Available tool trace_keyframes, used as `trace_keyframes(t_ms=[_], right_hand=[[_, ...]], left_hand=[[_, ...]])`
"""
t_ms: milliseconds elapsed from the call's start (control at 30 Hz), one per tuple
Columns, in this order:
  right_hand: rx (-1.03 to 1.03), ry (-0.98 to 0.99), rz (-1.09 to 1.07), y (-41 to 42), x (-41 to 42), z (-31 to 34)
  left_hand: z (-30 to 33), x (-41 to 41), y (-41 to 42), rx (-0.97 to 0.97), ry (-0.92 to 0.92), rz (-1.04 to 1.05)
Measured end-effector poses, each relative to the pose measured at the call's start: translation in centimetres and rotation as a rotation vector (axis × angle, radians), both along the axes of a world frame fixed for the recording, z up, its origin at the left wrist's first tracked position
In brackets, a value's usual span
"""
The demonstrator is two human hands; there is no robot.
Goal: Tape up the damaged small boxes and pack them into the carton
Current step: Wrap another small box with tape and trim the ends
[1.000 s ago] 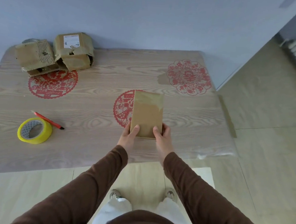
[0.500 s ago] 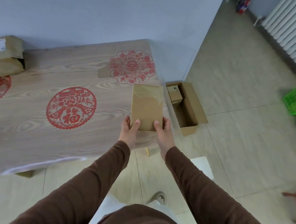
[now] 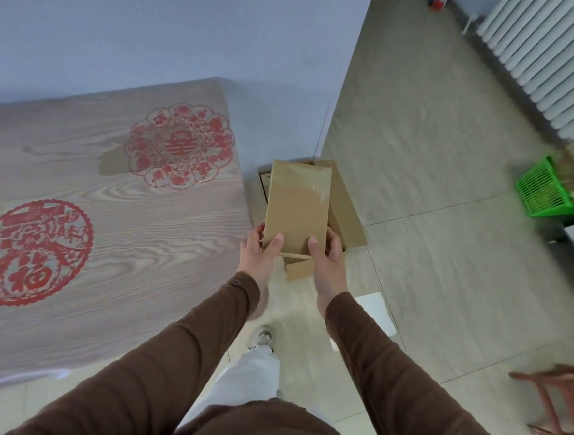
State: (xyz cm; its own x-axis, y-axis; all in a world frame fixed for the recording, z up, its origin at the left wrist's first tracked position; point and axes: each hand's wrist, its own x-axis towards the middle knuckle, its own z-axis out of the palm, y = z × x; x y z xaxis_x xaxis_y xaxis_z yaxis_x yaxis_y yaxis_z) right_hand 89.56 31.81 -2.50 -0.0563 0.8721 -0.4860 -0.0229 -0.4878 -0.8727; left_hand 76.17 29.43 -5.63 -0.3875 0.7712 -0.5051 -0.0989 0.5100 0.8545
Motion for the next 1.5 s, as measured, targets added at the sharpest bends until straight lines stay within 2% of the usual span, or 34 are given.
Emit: trace_keyframes(t_ms=[167, 367, 533, 733, 933, 1100, 1333, 1500], right_hand=[[-0.027, -0.055, -0.054, 6.0, 2.3, -1.5], [-0.112, -0.115, -0.010, 11.9, 5.2, -5.0], [-0.204, -0.168, 0.100, 16.9, 9.1, -8.8], [-0.294, -0.225, 0.357, 25.0, 13.6, -14.6], [-0.373, -0.219, 0.522, 30.5, 13.4, -21.6], [-0.442, -0.255, 0.559, 33.1, 11.7, -30.3], [-0.523, -0.299, 0.583, 34.1, 8.3, -44.1], [-0.555, -0.312, 0.581, 34.6, 5.2, -53.1]], left_hand=[[-4.1, 2.4, 5.4, -0.022, -0.037, -0.110], [-8.0, 5.7, 10.5, -0.105, -0.130, -0.105], [-7.8, 9.8, 14.7, -0.232, -0.225, 0.049], [-12.4, 14.5, 20.5, -0.325, -0.203, 0.235], [-18.6, 14.7, 24.2, -0.390, -0.202, 0.318], [-26.9, 13.8, 25.9, -0.463, -0.278, 0.412], [-42.0, 12.0, 26.7, -0.635, -0.274, 0.600], [-49.7, 10.3, 28.4, -0.610, -0.289, 0.725]])
